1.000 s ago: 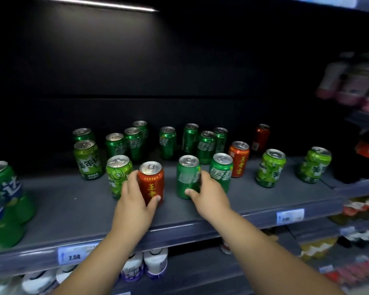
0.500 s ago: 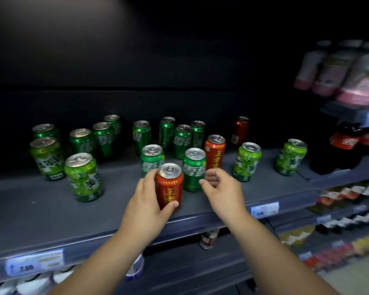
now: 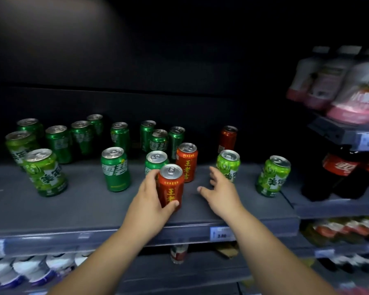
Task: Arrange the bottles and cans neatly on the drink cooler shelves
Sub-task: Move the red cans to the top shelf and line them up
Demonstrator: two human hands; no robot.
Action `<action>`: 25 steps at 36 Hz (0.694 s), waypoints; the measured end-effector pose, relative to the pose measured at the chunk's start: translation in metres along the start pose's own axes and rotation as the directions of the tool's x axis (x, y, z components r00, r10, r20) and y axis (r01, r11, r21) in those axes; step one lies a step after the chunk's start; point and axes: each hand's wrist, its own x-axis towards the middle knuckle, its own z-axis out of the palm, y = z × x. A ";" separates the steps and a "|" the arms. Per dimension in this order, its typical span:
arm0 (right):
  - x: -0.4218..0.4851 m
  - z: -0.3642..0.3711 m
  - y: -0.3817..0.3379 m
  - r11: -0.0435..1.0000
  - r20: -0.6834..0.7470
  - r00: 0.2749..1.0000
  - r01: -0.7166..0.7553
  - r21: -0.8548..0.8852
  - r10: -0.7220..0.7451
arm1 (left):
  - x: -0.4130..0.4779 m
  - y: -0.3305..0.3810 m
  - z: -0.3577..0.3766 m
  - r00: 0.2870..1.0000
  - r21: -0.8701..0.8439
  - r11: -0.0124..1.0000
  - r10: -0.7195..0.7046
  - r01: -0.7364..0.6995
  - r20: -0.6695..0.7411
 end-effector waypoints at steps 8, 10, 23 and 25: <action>0.042 0.018 -0.021 0.993 0.094 0.988 0.122 -0.006 -0.121 | 0.022 -0.008 0.004 0.990 0.047 0.993 -0.107 0.112 -0.094; 0.049 0.025 -0.026 0.992 0.090 0.988 0.122 0.033 -0.124 | 0.023 -0.012 0.005 0.989 0.039 0.992 -0.114 0.118 -0.099; 0.006 0.009 -0.003 0.980 0.147 0.969 0.199 -0.002 -0.197 | 0.022 -0.022 0.013 0.994 -0.083 0.996 -0.031 0.022 -0.104; -0.002 0.010 0.004 0.977 0.142 0.966 0.213 0.030 -0.215 | 0.022 -0.022 0.013 0.994 -0.075 0.997 -0.017 0.009 -0.103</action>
